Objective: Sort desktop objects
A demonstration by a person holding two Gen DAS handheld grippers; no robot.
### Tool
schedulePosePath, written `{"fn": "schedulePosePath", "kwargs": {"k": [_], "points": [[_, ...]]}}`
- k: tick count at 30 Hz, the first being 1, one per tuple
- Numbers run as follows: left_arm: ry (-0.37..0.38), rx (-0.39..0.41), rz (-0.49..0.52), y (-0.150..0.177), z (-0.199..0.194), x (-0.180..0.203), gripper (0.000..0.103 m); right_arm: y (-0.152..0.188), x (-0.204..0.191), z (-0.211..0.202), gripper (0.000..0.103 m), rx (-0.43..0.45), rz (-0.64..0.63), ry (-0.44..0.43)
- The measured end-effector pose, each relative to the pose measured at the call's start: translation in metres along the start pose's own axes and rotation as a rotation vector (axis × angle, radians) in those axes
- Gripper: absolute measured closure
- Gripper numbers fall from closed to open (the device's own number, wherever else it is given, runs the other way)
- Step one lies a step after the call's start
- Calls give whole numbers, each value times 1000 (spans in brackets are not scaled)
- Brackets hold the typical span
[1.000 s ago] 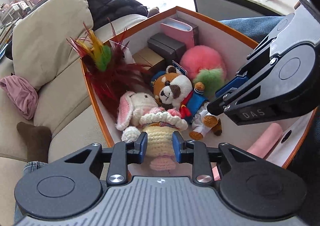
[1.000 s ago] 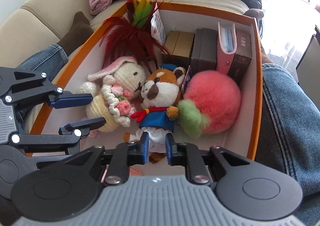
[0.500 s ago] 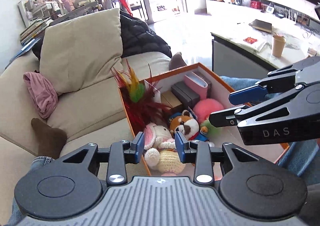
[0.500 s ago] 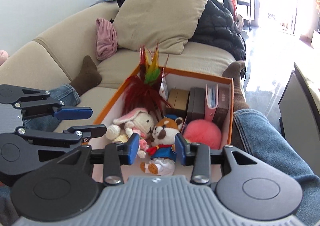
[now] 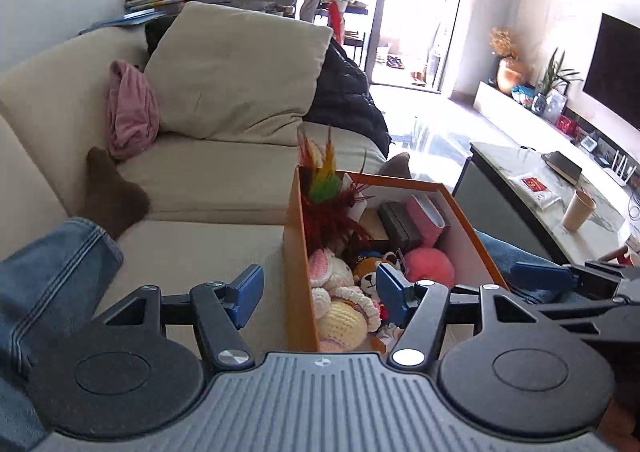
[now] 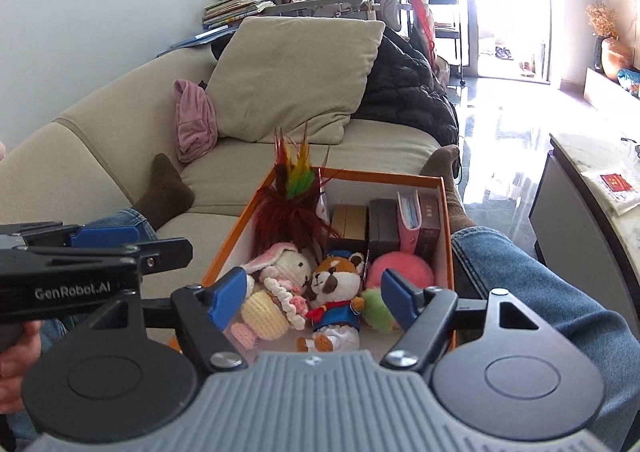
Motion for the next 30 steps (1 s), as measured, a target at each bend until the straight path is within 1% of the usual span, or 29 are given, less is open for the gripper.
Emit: {"fn": "schedulePosePath", "kwargs": {"k": [3, 5, 7, 8, 11, 16, 21, 27, 30], "points": [[-34, 8, -19, 11, 3, -9, 26, 13, -4, 9, 24, -31, -6, 19], [-54, -14, -14, 17, 7, -13, 22, 21, -6, 17, 24, -65, -8, 25], [-79, -59, -11, 24, 13, -15, 20, 28, -7, 26, 24, -99, -1, 30], [-81, -75, -9, 27, 14, -17, 20, 31, -7, 29, 24, -114, 5, 33], [-56, -93, -1, 36, 17, -18, 20, 39, -6, 38, 24, -140, 17, 49], [-63, -109, 17, 43, 26, -18, 17, 43, -5, 50, 24, -172, 28, 60], [-74, -103, 42, 46, 32, -19, 17, 44, -4, 60, 24, -188, 31, 73], [-49, -116, 22, 47, 38, -24, 17, 46, -5, 73, 24, -225, 27, 72], [-45, -117, 25, 47, 39, -23, 17, 47, -8, 76, 24, -229, 13, 60]]}}
Point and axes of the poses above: each gripper's, at about its wrist camera, not at the fingertips, and z roughly the way its jaws point, x to its right, y to its underside, the point moved 2 cm from there along z, roughly the way its jaws point, and after that the axes turned 3 degrees about -y, right-handed, at the moved point
